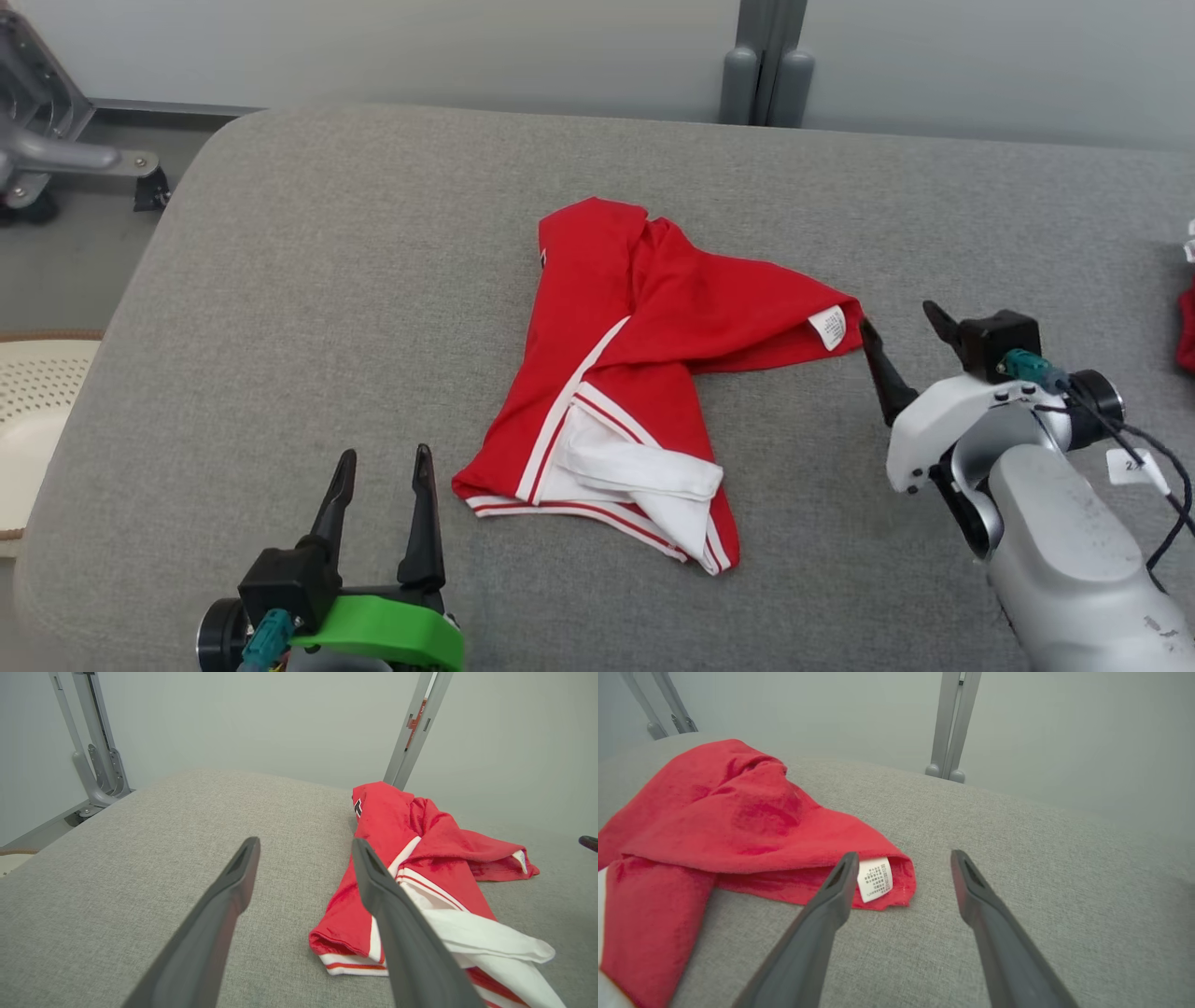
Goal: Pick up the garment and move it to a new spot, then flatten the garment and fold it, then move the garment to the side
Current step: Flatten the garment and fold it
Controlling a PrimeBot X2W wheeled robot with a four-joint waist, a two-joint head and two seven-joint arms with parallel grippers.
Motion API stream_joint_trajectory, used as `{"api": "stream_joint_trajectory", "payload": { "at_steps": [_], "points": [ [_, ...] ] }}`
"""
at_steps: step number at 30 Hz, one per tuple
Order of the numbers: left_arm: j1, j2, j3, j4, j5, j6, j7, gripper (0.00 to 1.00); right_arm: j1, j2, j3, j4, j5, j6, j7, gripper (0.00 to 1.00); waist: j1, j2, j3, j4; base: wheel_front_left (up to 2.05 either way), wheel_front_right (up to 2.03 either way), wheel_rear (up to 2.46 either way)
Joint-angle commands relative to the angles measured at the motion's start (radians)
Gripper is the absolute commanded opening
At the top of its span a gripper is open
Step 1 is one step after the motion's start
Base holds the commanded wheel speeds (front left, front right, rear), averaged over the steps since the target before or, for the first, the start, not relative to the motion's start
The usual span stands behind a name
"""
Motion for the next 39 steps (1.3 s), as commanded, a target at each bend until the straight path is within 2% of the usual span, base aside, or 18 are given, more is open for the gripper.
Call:
{"api": "stream_joint_trajectory", "payload": {
  "at_steps": [1, 9, 14, 15, 16, 17, 18, 19, 24, 32, 35, 39],
  "points": [
    [-0.020, 0.000, -0.001, -0.003, 0.001, -0.002, -0.003, 1.00, -0.030, -0.004, -0.013, 0.031, -0.011, -0.002, 0.015, 1.00, 0.0000, 0.0000, 0.035, 0.039, 0.00, 0.00, 0.00],
    [-0.046, -0.005, -0.008, -0.001, -0.005, 0.000, -0.003, 1.00, -0.151, -0.040, -0.076, 0.260, -0.059, -0.002, 0.063, 1.00, 0.0000, 0.0000, 0.092, 0.127, 0.00, 0.00, 0.00],
    [-0.052, -0.006, -0.004, 0.000, -0.006, 0.000, -0.003, 1.00, -0.203, -0.030, -0.096, 0.370, -0.050, -0.002, 0.068, 1.00, 0.0000, 0.0000, 0.102, 0.149, 0.00, 0.00, 0.00],
    [-0.052, -0.007, -0.003, 0.000, -0.006, 0.000, -0.003, 1.00, -0.210, -0.031, -0.101, 0.386, -0.049, -0.002, 0.068, 0.94, 0.0000, 0.0000, 0.103, 0.149, 0.00, 0.00, 0.00],
    [-0.051, -0.007, -0.001, 0.000, -0.005, 0.001, -0.003, 1.00, -0.220, -0.029, -0.103, 0.408, -0.045, -0.002, 0.068, 0.43, 0.0000, 0.0000, 0.103, 0.149, 0.00, 0.00, 0.00],
    [-0.051, -0.007, 0.000, 0.000, -0.004, 0.002, -0.003, 1.00, -0.224, -0.027, -0.103, 0.417, -0.043, -0.002, 0.066, 0.36, 0.0000, 0.0000, 0.103, 0.147, 0.00, 0.00, 0.00],
    [-0.051, -0.007, 0.001, -0.001, -0.003, 0.003, -0.003, 1.00, -0.230, -0.023, -0.102, 0.431, -0.039, -0.002, 0.063, 0.13, 0.0000, 0.0000, 0.102, 0.143, 0.00, 0.00, 0.00],
    [-0.050, -0.007, 0.003, -0.002, -0.002, 0.003, -0.003, 1.00, -0.239, -0.023, -0.100, 0.441, -0.036, -0.002, 0.057, 0.00, 0.0000, 0.0000, 0.101, 0.137, 0.00, 0.00, 0.00],
    [-0.050, -0.007, 0.006, -0.004, 0.005, 0.002, -0.003, 1.00, -0.287, -0.050, -0.095, 0.450, -0.051, -0.002, -0.022, 0.00, 0.0000, 0.0000, 0.096, 0.099, 0.00, 0.00, 0.00],
    [-0.046, -0.007, 0.011, -0.002, 0.015, -0.003, -0.003, 1.00, -0.338, -0.152, -0.148, 0.391, -0.151, -0.002, -0.094, 0.00, 0.0000, 0.0000, 0.083, 0.022, 0.00, 0.00, 0.00],
    [-0.041, -0.007, 0.013, 0.002, 0.021, -0.006, -0.002, 1.00, -0.326, -0.186, -0.187, 0.321, -0.205, -0.002, -0.099, 0.00, 0.0000, 0.0000, 0.078, -0.008, 0.00, 0.00, 0.00],
    [-0.031, -0.007, 0.015, 0.003, 0.026, -0.007, -0.002, 1.00, -0.236, -0.193, -0.232, 0.182, -0.266, -0.002, -0.096, 0.00, 0.0000, 0.0000, 0.073, -0.040, 0.00, 0.00, 0.00]
  ]
}}
